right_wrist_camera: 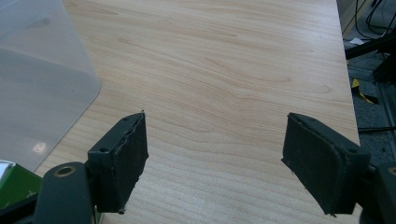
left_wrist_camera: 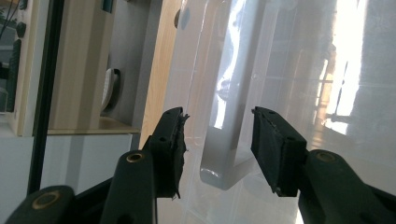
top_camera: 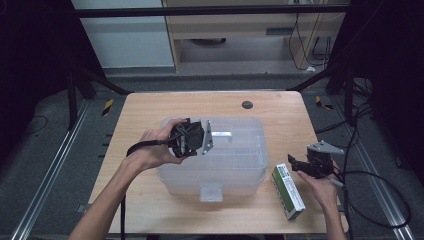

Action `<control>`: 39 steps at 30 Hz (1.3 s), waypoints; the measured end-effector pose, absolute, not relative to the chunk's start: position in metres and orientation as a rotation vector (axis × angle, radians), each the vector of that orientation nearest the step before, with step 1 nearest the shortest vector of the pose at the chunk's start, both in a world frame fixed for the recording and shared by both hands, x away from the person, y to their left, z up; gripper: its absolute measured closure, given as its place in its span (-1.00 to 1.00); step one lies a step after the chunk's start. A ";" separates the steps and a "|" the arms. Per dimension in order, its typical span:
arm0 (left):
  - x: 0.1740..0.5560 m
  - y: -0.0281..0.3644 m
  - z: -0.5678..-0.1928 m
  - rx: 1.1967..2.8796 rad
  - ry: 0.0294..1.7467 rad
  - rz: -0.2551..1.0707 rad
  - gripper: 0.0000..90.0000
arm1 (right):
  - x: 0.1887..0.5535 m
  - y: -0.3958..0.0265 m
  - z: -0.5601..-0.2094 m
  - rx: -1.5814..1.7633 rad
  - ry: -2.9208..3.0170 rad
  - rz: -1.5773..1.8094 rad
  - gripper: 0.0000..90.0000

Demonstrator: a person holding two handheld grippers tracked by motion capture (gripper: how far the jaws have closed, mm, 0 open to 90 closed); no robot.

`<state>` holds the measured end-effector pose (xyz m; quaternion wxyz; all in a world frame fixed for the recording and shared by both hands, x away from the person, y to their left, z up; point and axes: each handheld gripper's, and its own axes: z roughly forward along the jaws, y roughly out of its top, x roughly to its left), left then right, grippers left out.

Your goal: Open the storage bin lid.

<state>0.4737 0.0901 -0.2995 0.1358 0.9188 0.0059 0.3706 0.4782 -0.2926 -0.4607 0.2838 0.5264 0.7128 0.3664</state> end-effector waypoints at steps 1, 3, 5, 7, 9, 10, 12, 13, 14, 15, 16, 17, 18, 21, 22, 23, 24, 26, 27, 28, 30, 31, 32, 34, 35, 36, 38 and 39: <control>0.474 0.090 -0.300 2.664 0.012 1.076 0.20 | 0.478 -0.293 -0.461 1.410 1.908 0.980 -0.50; 0.474 0.089 -0.302 2.671 0.000 1.087 0.24 | 0.478 -0.293 -0.461 1.409 1.908 0.981 -0.50; 0.475 0.088 -0.303 2.679 -0.018 1.100 0.28 | 0.478 -0.293 -0.461 1.408 1.909 0.980 -0.50; 0.475 0.087 -0.303 2.683 -0.026 1.107 0.33 | 0.478 -0.293 -0.461 1.406 1.910 0.980 -0.49; 0.475 0.086 -0.305 2.686 -0.029 1.112 0.37 | 0.478 -0.293 -0.461 1.405 1.911 0.982 -0.49; 0.475 0.085 -0.305 2.686 -0.031 1.114 0.39 | 0.478 -0.293 -0.461 1.404 1.911 0.982 -0.49; 0.475 0.085 -0.304 2.692 -0.036 1.116 0.43 | 0.478 -0.293 -0.461 1.408 1.910 0.982 -0.49; 0.476 0.084 -0.304 2.695 -0.037 1.118 0.45 | 0.478 -0.293 -0.461 1.405 1.910 0.982 -0.48; 0.476 0.084 -0.304 2.695 -0.037 1.118 0.47 | 0.478 -0.293 -0.461 1.402 1.910 0.982 -0.48; 0.476 0.084 -0.304 2.701 -0.041 1.115 0.49 | 0.478 -0.293 -0.461 1.402 1.910 0.983 -0.48; 0.476 0.084 -0.304 2.704 -0.044 1.116 0.50 | 0.478 -0.293 -0.461 1.402 1.910 0.984 -0.48; 0.476 0.084 -0.304 2.710 -0.048 1.116 0.52 | 0.478 -0.293 -0.461 1.402 1.911 0.983 -0.48; 0.476 0.084 -0.304 2.711 -0.053 1.117 0.52 | 0.478 -0.293 -0.461 1.405 1.910 0.984 -0.48; 0.477 0.084 -0.304 2.714 -0.060 1.119 0.55 | 0.478 -0.293 -0.461 1.402 1.913 0.984 -0.47; 0.477 0.083 -0.304 2.716 -0.062 1.119 0.56 | 0.478 -0.293 -0.461 1.403 1.911 0.984 -0.47; 0.477 0.083 -0.304 2.719 -0.064 1.121 0.57 | 0.478 -0.293 -0.461 1.404 1.910 0.985 -0.47; 0.477 0.083 -0.304 2.722 -0.064 1.123 0.58 | 0.478 -0.293 -0.461 1.401 1.912 0.984 -0.47; 0.477 0.083 -0.304 2.721 -0.071 1.128 0.60 | 0.478 -0.293 -0.461 1.402 1.913 0.985 -0.47; 0.477 0.082 -0.303 2.726 -0.076 1.130 0.61 | 0.478 -0.293 -0.461 1.402 1.913 0.985 -0.47; 0.477 0.082 -0.304 2.724 -0.084 1.136 0.62 | 0.478 -0.293 -0.461 1.402 1.913 0.985 -0.47; 0.476 0.081 -0.304 2.732 -0.086 1.136 0.62 | 0.478 -0.293 -0.461 1.401 1.913 0.986 -0.46; 0.477 0.081 -0.303 2.736 -0.092 1.140 0.63 | 0.478 -0.293 -0.460 1.400 1.913 0.986 -0.46; 0.477 0.081 -0.303 2.736 -0.092 1.140 0.63 | 0.478 -0.293 -0.460 1.400 1.913 0.986 -0.46; 0.477 0.081 -0.303 2.743 -0.097 1.136 0.64 | 0.478 -0.292 -0.459 1.393 1.914 0.995 -0.45; 0.477 0.080 -0.303 2.745 -0.100 1.135 0.64 | 0.478 -0.292 -0.459 1.393 1.914 0.995 -0.45; 0.477 0.080 -0.303 2.747 -0.103 1.135 0.64 | 0.477 -0.291 -0.458 1.389 1.913 0.995 -0.44; 0.477 0.080 -0.302 2.756 -0.120 1.142 0.65 | 0.477 -0.291 -0.457 1.393 1.915 1.004 -0.44; 0.477 0.080 -0.302 2.756 -0.120 1.142 0.65 | 0.477 -0.291 -0.457 1.393 1.915 1.004 -0.44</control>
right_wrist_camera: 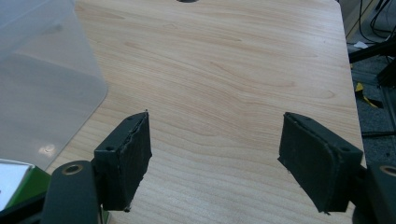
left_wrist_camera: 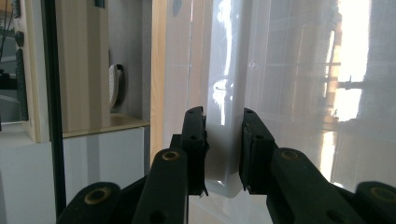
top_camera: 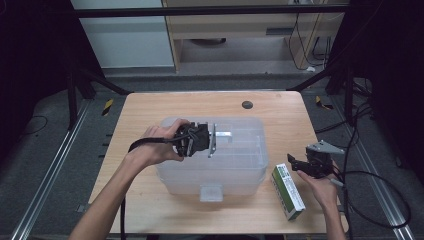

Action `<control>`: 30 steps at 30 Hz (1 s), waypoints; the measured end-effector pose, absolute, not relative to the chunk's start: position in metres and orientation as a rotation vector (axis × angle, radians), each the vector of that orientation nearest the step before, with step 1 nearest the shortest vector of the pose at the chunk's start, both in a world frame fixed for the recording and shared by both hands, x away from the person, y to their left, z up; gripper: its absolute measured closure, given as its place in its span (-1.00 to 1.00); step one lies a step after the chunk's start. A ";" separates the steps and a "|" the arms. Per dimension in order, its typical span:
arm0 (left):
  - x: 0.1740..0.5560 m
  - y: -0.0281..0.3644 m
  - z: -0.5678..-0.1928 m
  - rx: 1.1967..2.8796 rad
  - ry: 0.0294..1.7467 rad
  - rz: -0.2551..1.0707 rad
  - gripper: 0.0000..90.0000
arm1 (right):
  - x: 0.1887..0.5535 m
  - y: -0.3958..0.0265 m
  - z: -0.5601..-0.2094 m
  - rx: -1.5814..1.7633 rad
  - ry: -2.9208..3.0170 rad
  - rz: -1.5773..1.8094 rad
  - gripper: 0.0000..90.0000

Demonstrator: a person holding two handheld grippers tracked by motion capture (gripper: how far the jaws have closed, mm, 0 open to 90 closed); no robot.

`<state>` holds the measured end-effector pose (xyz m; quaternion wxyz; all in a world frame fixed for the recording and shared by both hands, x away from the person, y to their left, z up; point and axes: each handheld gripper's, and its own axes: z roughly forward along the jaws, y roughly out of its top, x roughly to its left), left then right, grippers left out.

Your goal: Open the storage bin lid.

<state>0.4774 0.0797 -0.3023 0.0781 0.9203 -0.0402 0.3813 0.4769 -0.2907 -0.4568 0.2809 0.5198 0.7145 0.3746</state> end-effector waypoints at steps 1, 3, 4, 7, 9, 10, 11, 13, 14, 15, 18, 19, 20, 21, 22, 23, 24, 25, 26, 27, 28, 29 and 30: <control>0.477 0.079 -0.302 2.758 -0.120 1.141 0.65 | 0.477 -0.290 -0.456 1.385 1.913 1.007 -0.43; 0.477 0.079 -0.303 2.760 -0.125 1.148 0.66 | 0.476 -0.290 -0.454 1.382 1.912 1.014 -0.42; 0.477 0.079 -0.303 2.760 -0.125 1.148 0.66 | 0.476 -0.290 -0.454 1.372 1.913 1.014 -0.42; 0.477 0.079 -0.302 2.766 -0.132 1.147 0.66 | 0.475 -0.289 -0.451 1.367 1.913 1.022 -0.41; 0.477 0.079 -0.302 2.763 -0.135 1.143 0.66 | 0.474 -0.288 -0.449 1.361 1.912 1.027 -0.40; 0.478 0.079 -0.302 2.763 -0.135 1.140 0.66 | 0.473 -0.287 -0.446 1.349 1.915 1.035 -0.39; 0.478 0.079 -0.302 2.763 -0.135 1.140 0.66 | 0.472 -0.286 -0.445 1.348 1.914 1.039 -0.39; 0.478 0.079 -0.302 2.762 -0.135 1.136 0.66 | 0.472 -0.285 -0.443 1.341 1.916 1.048 -0.37; 0.478 0.079 -0.301 2.758 -0.132 1.138 0.66 | 0.470 -0.283 -0.439 1.324 1.916 1.065 -0.34; 0.478 0.079 -0.301 2.763 -0.129 1.133 0.66 | 0.469 -0.282 -0.437 1.317 1.919 1.070 -0.34; 0.479 0.079 -0.301 2.767 -0.126 1.124 0.66 | 0.467 -0.279 -0.433 1.291 1.925 1.075 -0.32; 0.480 0.079 -0.299 2.777 -0.124 1.107 0.66 | 0.465 -0.277 -0.430 1.278 1.928 1.085 -0.31; 0.480 0.080 -0.299 2.775 -0.120 1.106 0.66 | 0.464 -0.276 -0.428 1.271 1.931 1.092 -0.29; 0.480 0.080 -0.298 2.779 -0.121 1.102 0.66 | 0.463 -0.275 -0.427 1.262 1.934 1.092 -0.29; 0.481 0.080 -0.299 2.769 -0.120 1.100 0.66 | 0.462 -0.274 -0.426 1.258 1.940 1.096 -0.28; 0.481 0.080 -0.299 2.772 -0.114 1.095 0.66 | 0.462 -0.273 -0.424 1.251 1.946 1.104 -0.27; 0.482 0.080 -0.298 2.772 -0.116 1.091 0.66 | 0.461 -0.273 -0.423 1.245 1.952 1.114 -0.26; 0.482 0.080 -0.298 2.772 -0.116 1.091 0.66 | 0.461 -0.273 -0.423 1.245 1.952 1.114 -0.26; 0.483 0.080 -0.298 2.774 -0.115 1.084 0.66 | 0.459 -0.270 -0.420 1.236 1.964 1.126 -0.23; 0.483 0.080 -0.297 2.785 -0.113 1.082 0.66 | 0.458 -0.270 -0.419 1.234 1.969 1.126 -0.21; 0.483 0.080 -0.297 2.782 -0.106 1.073 0.66 | 0.457 -0.269 -0.418 1.229 1.975 1.140 -0.20; 0.483 0.080 -0.297 2.782 -0.106 1.073 0.66 | 0.457 -0.269 -0.418 1.229 1.975 1.140 -0.20; 0.484 0.080 -0.297 2.773 -0.104 1.070 0.66 | 0.456 -0.267 -0.416 1.224 1.994 1.146 -0.16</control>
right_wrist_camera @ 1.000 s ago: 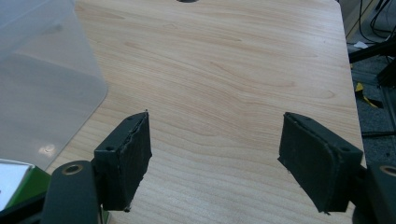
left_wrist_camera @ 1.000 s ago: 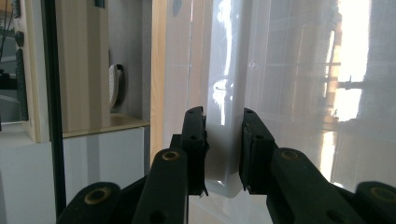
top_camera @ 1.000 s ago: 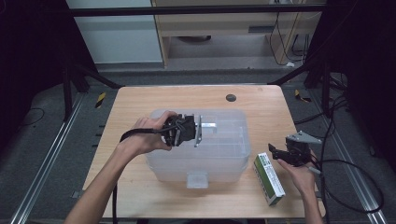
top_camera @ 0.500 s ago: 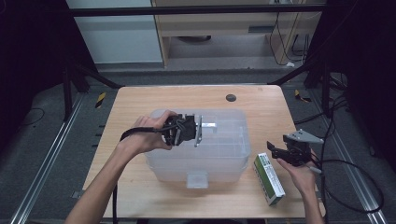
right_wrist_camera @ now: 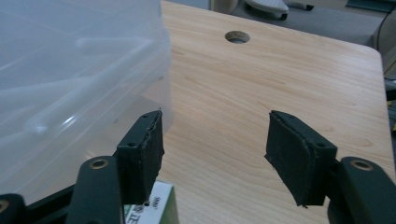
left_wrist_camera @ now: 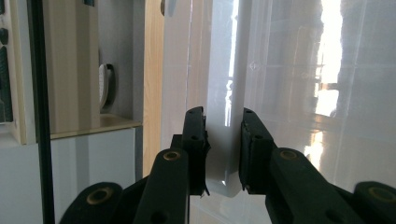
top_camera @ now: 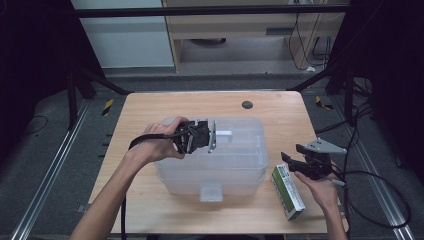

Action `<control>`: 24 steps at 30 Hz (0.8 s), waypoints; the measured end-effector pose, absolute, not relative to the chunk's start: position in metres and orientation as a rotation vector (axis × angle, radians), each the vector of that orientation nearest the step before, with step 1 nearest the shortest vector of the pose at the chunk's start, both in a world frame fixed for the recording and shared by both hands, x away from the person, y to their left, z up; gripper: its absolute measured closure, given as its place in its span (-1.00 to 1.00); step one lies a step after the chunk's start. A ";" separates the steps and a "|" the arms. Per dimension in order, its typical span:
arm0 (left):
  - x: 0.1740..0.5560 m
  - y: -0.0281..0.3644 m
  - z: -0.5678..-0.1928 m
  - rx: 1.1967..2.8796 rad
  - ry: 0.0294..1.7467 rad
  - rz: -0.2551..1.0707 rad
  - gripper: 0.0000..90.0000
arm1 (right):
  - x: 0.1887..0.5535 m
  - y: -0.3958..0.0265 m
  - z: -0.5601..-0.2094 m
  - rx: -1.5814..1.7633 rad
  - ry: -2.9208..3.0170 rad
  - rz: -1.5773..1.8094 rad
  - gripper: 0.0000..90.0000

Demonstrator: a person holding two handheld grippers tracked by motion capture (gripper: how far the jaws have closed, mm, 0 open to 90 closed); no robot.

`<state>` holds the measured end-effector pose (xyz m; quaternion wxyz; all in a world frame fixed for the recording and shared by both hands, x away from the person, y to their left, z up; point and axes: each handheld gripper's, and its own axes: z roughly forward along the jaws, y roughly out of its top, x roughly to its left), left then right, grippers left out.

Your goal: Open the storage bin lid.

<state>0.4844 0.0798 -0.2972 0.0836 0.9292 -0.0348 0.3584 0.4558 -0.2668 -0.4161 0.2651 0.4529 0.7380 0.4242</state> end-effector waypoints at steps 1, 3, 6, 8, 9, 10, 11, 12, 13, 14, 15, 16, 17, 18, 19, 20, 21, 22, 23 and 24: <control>0.484 0.080 -0.297 2.773 -0.104 1.070 0.66 | 0.456 -0.267 -0.416 1.224 1.994 1.146 -0.16; 0.484 0.080 -0.297 2.773 -0.081 1.062 0.66 | 0.453 -0.264 -0.413 1.208 2.012 1.150 -0.13; 0.484 0.080 -0.296 2.774 -0.081 1.063 0.66 | 0.451 -0.262 -0.411 1.199 2.022 1.154 -0.11; 0.485 0.080 -0.295 2.781 -0.073 1.056 0.66 | 0.449 -0.260 -0.409 1.184 2.029 1.158 -0.10; 0.486 0.080 -0.294 2.778 -0.079 1.063 0.66 | 0.448 -0.260 -0.408 1.181 2.034 1.164 -0.08; 0.486 0.080 -0.293 2.795 -0.086 1.064 0.66 | 0.447 -0.259 -0.407 1.183 2.044 1.162 -0.08; 0.486 0.079 -0.294 2.780 -0.058 1.047 0.65 | 0.445 -0.257 -0.405 1.177 2.051 1.159 -0.06; 0.487 0.079 -0.293 2.776 -0.045 1.052 0.65 | 0.444 -0.256 -0.405 1.172 2.054 1.162 -0.05; 0.487 0.080 -0.293 2.767 -0.040 1.054 0.65 | 0.443 -0.256 -0.404 1.168 2.057 1.163 -0.04; 0.488 0.079 -0.292 2.775 -0.034 1.049 0.65 | 0.443 -0.255 -0.404 1.164 2.060 1.164 -0.04; 0.489 0.080 -0.292 2.773 -0.034 1.047 0.65 | 0.442 -0.255 -0.403 1.165 2.065 1.164 -0.03; 0.489 0.080 -0.292 2.773 -0.034 1.047 0.65 | 0.442 -0.255 -0.403 1.165 2.065 1.164 -0.03; 0.490 0.080 -0.291 2.768 -0.027 1.041 0.64 | 0.440 -0.253 -0.402 1.162 2.068 1.167 -0.03; 0.490 0.080 -0.291 2.768 -0.027 1.041 0.65 | 0.439 -0.253 -0.401 1.168 2.067 1.169 -0.03; 0.490 0.080 -0.291 2.765 -0.025 1.037 0.64 | 0.439 -0.253 -0.401 1.170 2.071 1.167 -0.02; 0.490 0.080 -0.291 2.765 -0.025 1.037 0.64 | 0.439 -0.253 -0.401 1.170 2.071 1.167 -0.02; 0.491 0.080 -0.289 2.773 -0.019 1.032 0.64 | 0.438 -0.252 -0.400 1.172 2.081 1.171 0.01; 0.491 0.080 -0.289 2.773 -0.019 1.032 0.64 | 0.438 -0.252 -0.400 1.172 2.081 1.171 0.01; 0.493 0.080 -0.288 2.766 -0.006 1.026 0.64 | 0.437 -0.251 -0.400 1.169 2.091 1.176 0.06; 0.494 0.081 -0.288 2.762 -0.004 1.025 0.64 | 0.436 -0.251 -0.400 1.171 2.097 1.180 0.08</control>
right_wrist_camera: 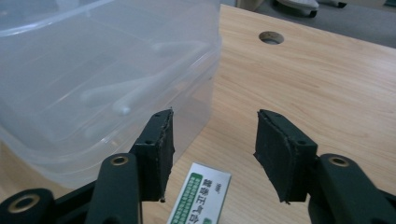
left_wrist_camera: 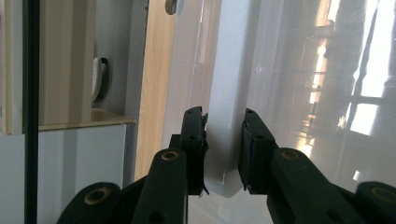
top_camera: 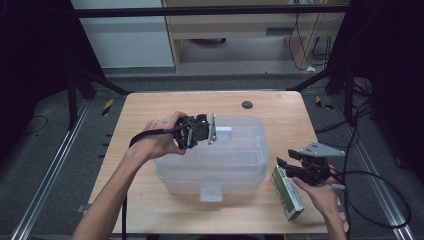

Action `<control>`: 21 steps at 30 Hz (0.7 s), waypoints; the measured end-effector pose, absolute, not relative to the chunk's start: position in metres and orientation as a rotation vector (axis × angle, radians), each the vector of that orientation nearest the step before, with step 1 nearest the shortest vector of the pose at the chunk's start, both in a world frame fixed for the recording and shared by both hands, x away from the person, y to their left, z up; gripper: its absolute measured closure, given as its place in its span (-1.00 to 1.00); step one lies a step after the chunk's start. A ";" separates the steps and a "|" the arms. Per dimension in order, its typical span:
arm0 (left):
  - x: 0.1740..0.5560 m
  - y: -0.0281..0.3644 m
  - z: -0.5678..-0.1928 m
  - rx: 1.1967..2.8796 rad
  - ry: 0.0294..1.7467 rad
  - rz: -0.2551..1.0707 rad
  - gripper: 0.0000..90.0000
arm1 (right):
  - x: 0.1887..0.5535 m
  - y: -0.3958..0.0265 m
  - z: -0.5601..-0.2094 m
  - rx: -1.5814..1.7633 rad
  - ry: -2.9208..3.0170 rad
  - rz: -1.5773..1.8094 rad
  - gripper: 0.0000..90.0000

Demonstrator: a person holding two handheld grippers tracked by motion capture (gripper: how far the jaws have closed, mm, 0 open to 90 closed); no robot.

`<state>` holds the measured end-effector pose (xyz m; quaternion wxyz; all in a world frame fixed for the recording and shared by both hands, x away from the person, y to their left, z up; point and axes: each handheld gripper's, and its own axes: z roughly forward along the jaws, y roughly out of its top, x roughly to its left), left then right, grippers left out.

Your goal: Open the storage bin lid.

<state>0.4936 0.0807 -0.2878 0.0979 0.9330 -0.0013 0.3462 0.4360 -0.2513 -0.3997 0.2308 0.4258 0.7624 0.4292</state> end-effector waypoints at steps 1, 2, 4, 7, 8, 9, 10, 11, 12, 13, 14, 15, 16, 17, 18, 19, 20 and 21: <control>0.494 0.081 -0.287 2.758 0.001 1.019 0.63 | 0.435 -0.251 -0.400 1.174 2.103 1.183 0.11; 0.495 0.081 -0.287 2.761 0.004 1.017 0.63 | 0.434 -0.251 -0.400 1.169 2.109 1.184 0.13; 0.495 0.080 -0.286 2.764 0.009 1.018 0.63 | 0.433 -0.251 -0.400 1.165 2.110 1.187 0.15; 0.498 0.080 -0.284 2.763 0.017 1.010 0.63 | 0.429 -0.250 -0.399 1.162 2.123 1.217 0.24; 0.498 0.080 -0.284 2.763 0.017 1.010 0.63 | 0.429 -0.250 -0.399 1.162 2.123 1.217 0.24; 0.499 0.080 -0.284 2.765 0.024 1.002 0.63 | 0.428 -0.249 -0.400 1.159 2.135 1.223 0.29; 0.499 0.080 -0.284 2.765 0.024 1.002 0.63 | 0.428 -0.248 -0.400 1.158 2.140 1.223 0.31; 0.500 0.080 -0.283 2.762 0.020 1.003 0.63 | 0.427 -0.247 -0.401 1.153 2.146 1.222 0.32; 0.500 0.080 -0.283 2.762 0.020 1.003 0.63 | 0.427 -0.247 -0.401 1.153 2.146 1.222 0.32; 0.501 0.080 -0.281 2.768 0.025 1.002 0.63 | 0.427 -0.246 -0.401 1.150 2.152 1.220 0.35; 0.502 0.080 -0.281 2.759 0.042 0.994 0.62 | 0.426 -0.244 -0.402 1.138 2.168 1.221 0.42; 0.503 0.080 -0.281 2.756 0.045 0.995 0.62 | 0.426 -0.244 -0.402 1.140 2.176 1.221 0.44; 0.504 0.080 -0.281 2.746 0.049 0.992 0.62 | 0.426 -0.243 -0.403 1.130 2.180 1.223 0.48; 0.504 0.080 -0.280 2.756 0.055 0.987 0.62 | 0.426 -0.243 -0.403 1.127 2.188 1.223 0.51; 0.504 0.080 -0.280 2.756 0.055 0.987 0.62 | 0.426 -0.243 -0.403 1.127 2.188 1.223 0.51; 0.505 0.080 -0.279 2.755 0.057 0.989 0.62 | 0.425 -0.242 -0.404 1.118 2.202 1.226 0.58; 0.506 0.080 -0.279 2.754 0.059 0.988 0.62 | 0.425 -0.241 -0.404 1.109 2.209 1.227 0.61; 0.506 0.080 -0.279 2.754 0.059 0.988 0.62 | 0.425 -0.241 -0.404 1.109 2.209 1.227 0.61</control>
